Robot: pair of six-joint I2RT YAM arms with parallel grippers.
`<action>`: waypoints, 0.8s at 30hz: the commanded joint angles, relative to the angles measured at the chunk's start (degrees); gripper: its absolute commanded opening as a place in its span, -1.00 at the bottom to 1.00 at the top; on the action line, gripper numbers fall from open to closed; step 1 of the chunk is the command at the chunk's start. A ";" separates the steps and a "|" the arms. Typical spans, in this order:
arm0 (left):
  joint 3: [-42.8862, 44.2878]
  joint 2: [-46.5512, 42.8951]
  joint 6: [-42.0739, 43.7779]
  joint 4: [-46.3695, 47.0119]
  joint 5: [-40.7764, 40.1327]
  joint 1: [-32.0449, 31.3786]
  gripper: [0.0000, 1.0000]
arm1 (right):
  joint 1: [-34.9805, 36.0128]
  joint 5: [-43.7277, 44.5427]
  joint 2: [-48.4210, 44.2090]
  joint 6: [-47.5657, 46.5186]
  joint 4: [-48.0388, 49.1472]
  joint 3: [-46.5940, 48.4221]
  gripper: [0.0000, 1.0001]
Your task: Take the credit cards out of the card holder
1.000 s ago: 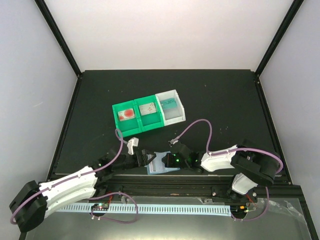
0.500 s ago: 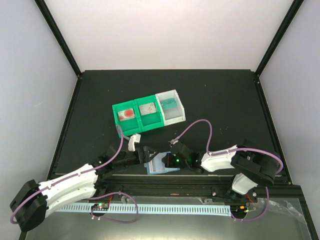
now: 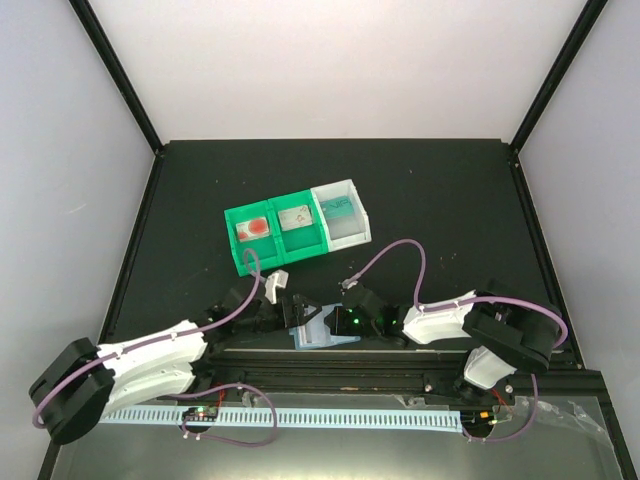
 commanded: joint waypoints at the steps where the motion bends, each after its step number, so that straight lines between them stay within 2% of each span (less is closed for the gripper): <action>1: 1.17 3.35 0.37 4.67 1.50 0.34 0.98 | 0.34 1.04 -0.79 0.77 0.33 -1.31 -0.93; 9: 1.26 5.15 1.02 5.31 1.21 0.45 0.98 | 0.38 0.78 -0.68 0.84 0.82 -1.60 -0.93; 24: 1.11 1.74 1.30 0.50 -0.21 0.56 0.98 | 0.38 1.04 -1.35 1.08 1.18 -2.38 -0.93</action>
